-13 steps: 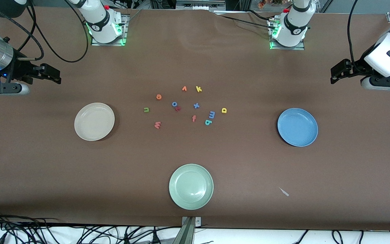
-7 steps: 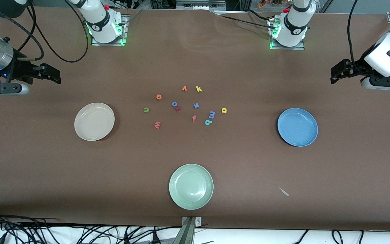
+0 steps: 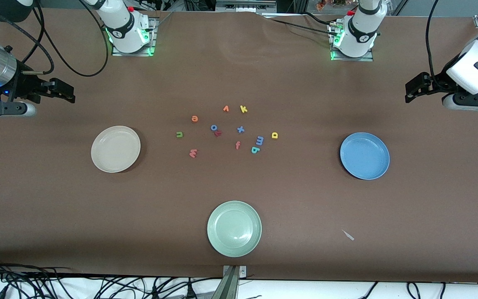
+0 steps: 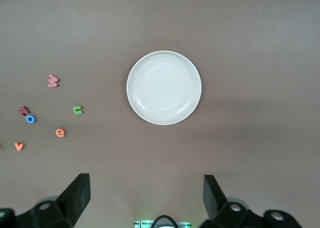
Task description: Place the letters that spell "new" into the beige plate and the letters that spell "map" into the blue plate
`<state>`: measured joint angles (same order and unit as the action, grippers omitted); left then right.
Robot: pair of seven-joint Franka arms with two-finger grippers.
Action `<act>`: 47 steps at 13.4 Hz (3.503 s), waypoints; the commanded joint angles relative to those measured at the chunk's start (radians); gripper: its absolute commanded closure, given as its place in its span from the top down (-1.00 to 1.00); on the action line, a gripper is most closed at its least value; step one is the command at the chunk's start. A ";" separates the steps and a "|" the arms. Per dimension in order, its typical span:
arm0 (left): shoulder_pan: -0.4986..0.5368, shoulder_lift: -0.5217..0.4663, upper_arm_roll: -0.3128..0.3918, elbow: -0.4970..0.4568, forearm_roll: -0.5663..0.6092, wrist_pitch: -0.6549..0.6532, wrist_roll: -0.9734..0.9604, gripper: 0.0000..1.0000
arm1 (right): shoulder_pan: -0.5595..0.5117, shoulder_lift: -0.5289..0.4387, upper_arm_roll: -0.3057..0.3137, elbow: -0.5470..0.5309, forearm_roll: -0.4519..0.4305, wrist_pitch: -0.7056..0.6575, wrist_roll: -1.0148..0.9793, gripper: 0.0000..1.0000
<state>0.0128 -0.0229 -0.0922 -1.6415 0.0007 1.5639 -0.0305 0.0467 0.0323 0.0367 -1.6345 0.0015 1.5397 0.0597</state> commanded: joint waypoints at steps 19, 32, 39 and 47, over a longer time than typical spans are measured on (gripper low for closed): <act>-0.010 0.009 -0.009 0.031 0.027 -0.038 0.011 1.00 | 0.001 0.006 -0.024 0.007 0.052 -0.010 -0.012 1.00; -0.005 0.009 -0.004 0.031 0.027 -0.041 0.020 1.00 | 0.012 0.012 -0.018 0.005 0.043 -0.013 -0.018 1.00; -0.011 0.009 -0.011 0.031 0.028 -0.039 0.012 1.00 | 0.036 0.067 -0.009 0.005 0.051 -0.053 -0.098 1.00; -0.010 0.008 -0.023 0.031 0.042 -0.042 0.012 1.00 | 0.156 0.106 -0.008 -0.068 0.052 0.066 -0.018 1.00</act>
<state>0.0058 -0.0229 -0.1127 -1.6383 0.0111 1.5472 -0.0305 0.1757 0.1456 0.0348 -1.6612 0.0404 1.5617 0.0080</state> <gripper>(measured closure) 0.000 0.000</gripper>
